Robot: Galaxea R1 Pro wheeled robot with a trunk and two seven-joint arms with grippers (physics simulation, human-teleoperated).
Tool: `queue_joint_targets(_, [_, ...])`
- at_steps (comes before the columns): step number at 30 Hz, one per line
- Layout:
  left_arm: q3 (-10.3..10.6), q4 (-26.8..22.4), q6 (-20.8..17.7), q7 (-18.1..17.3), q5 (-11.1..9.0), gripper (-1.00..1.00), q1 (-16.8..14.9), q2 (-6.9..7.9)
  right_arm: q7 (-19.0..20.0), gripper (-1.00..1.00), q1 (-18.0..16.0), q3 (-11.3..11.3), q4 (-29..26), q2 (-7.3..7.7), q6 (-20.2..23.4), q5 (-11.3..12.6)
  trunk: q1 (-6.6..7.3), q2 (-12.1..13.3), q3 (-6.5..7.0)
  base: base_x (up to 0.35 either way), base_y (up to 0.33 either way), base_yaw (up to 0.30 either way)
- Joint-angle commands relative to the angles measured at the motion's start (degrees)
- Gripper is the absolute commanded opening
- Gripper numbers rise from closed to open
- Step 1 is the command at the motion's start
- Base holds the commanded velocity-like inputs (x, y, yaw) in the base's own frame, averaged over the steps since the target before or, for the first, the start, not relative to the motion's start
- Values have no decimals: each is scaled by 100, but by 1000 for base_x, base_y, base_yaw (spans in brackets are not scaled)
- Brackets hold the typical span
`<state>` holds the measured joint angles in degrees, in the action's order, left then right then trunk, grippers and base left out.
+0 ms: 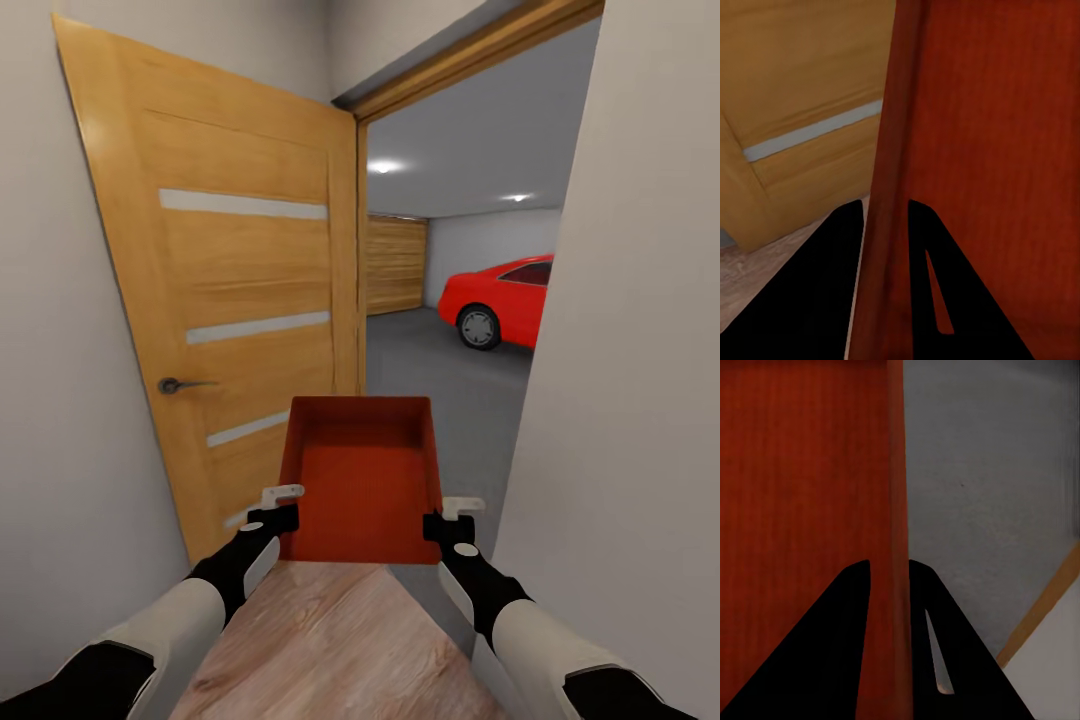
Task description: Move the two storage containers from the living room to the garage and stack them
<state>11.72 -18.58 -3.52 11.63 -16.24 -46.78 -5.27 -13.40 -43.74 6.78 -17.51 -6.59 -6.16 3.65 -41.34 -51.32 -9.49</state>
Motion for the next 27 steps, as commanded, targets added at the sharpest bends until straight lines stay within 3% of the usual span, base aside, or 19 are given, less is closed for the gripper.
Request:
queue_joint_targets(1, [58,-36,-36,472,95,-100,2,246,-303,-100,-12,-265,19,8,-28,84,-3,-6,-8,221,264,-245])
queue_joint_targets(27, [62,-39,-35,472,98,-100,2,246,-303,-100,-12,-265,19,8,-26,84,-3,-6,-8,240,211,-245])
